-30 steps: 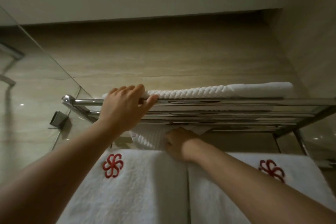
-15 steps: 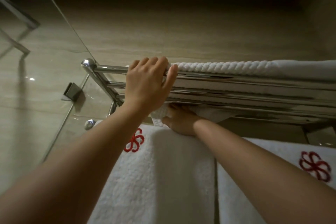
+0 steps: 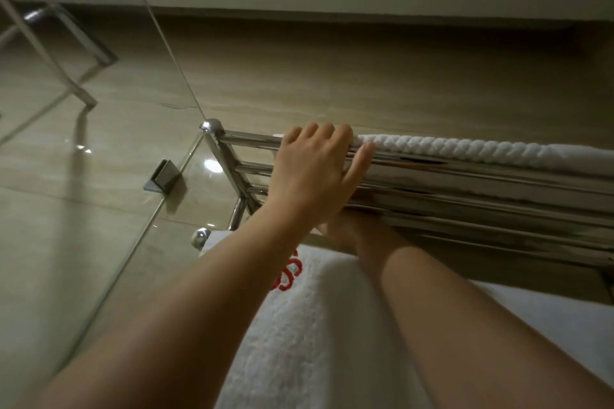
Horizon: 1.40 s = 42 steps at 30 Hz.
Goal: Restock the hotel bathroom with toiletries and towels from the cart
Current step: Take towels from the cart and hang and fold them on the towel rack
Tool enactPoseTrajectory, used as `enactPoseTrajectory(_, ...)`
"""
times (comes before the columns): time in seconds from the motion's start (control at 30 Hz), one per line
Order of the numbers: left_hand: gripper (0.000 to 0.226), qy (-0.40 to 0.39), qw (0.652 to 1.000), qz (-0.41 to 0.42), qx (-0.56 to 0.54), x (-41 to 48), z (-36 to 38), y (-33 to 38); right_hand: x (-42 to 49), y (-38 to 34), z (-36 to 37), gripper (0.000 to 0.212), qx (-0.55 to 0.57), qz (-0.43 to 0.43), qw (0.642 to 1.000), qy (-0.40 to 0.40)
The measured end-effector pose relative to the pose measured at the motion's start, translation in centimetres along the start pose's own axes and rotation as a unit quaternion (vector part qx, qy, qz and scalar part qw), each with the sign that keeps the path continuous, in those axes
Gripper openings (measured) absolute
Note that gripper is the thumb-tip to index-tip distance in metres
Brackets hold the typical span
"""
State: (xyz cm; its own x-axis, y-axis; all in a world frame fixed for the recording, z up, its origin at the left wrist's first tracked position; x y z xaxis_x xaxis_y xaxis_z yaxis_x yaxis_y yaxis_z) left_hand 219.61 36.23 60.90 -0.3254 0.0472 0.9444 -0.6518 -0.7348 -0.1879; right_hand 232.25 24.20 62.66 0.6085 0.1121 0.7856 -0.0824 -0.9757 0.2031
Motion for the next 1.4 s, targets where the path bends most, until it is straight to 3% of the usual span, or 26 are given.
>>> enactPoseTrajectory(0.07, 0.050, 0.007, 1.000, -0.002, 0.009, 0.0, -0.1, -0.2, -0.8, -0.4, -0.4, 0.056, 0.041, -0.040, 0.998, -0.017)
enactPoseTrajectory(0.2, 0.056, 0.018, 1.000, 0.001, 0.009, 0.1, -0.1, -0.1, -2.2, -1.5, -1.2, 0.053, -0.026, -0.099, 0.995, -0.001)
enactPoseTrajectory(0.33, 0.057, 0.027, 1.000, 0.000, 0.001, 0.1, -0.2, -0.1, -2.7, -1.8, -1.4, 0.042, -0.017, -0.091, 0.996, -0.002)
enactPoseTrajectory(0.57, 0.056, 0.021, 1.000, 0.008, 0.003, 0.3, -0.1, -0.2, -3.5, -1.2, -1.7, 0.056, 0.038, -0.080, 0.996, -0.028)
enactPoseTrajectory(1.0, 0.051, 0.005, 1.000, 0.012, 0.008, 0.2, 0.2, -0.3, -2.5, -0.7, -1.8, 0.052, 0.089, 0.007, 0.995, -0.042)
enactPoseTrajectory(1.27, 0.056, 0.020, 1.000, 0.011, 0.014, 0.2, 0.1, -0.2, -1.4, -0.9, -0.5, 0.057, 0.127, -0.024, 0.986, -0.107)
enactPoseTrajectory(1.4, 0.057, 0.025, 1.000, 0.004, 0.002, 0.1, -0.2, 0.1, -1.9, -2.0, -0.5, 0.059, 0.157, -0.071, 0.981, -0.085)
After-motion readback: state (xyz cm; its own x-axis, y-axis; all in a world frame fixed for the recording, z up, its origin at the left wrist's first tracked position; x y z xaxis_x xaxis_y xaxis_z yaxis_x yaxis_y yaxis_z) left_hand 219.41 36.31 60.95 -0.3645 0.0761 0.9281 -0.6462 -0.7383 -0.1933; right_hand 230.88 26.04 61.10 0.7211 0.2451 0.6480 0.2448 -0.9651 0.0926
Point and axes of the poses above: each hand's wrist, its own x-axis towards the middle knuckle, its own z-axis out of the palm, y = z × x, the point moved 7 cm from there along x, towards the middle knuckle
